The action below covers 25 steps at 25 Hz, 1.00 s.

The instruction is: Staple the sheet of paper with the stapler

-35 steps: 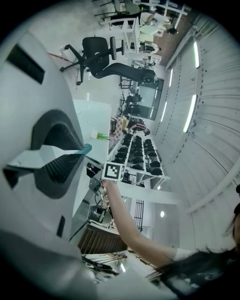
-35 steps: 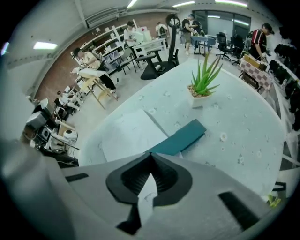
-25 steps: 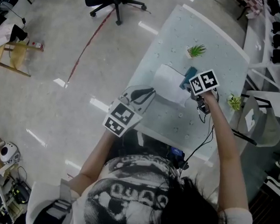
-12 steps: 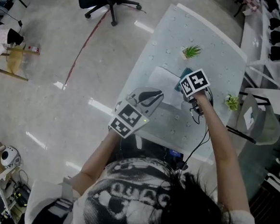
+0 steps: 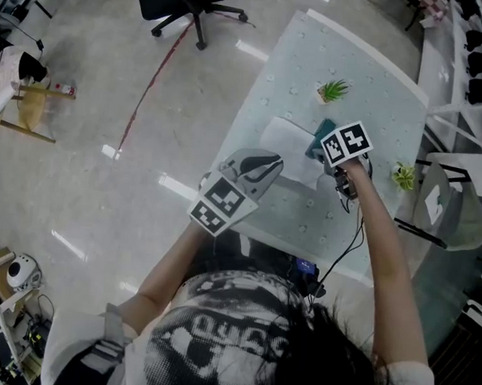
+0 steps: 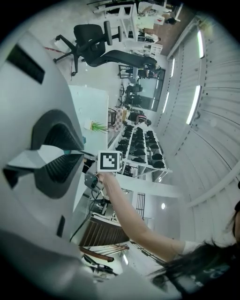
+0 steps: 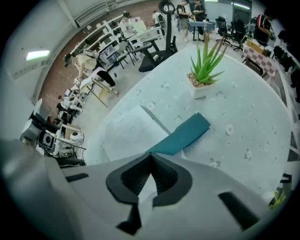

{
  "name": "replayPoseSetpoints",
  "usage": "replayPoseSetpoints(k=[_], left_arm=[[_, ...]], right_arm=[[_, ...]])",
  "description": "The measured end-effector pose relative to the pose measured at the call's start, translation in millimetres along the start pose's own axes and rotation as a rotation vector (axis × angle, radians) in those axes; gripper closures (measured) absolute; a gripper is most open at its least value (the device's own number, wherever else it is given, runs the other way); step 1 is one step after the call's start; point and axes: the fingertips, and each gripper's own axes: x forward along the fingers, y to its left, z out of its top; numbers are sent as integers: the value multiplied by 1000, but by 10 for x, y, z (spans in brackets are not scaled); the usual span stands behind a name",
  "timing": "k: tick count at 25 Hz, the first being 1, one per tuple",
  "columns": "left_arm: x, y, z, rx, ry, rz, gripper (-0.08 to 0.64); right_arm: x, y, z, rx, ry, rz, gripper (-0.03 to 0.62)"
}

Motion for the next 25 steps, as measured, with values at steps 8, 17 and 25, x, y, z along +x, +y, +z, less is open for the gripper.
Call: replayPoseSetpoints(k=[8,17,25], left_arm=[[-192,-155,2,54,19,-49,537],[-357,-370,-94,83,25,-144,537],[-387,-481,-237,115,41,-208,537]], right_arm=[[-148,31,21,81,-165,-3,589],[-366,113,-169,149,-395,-166,591],[-602,546,-504,267,-668,-187,591]])
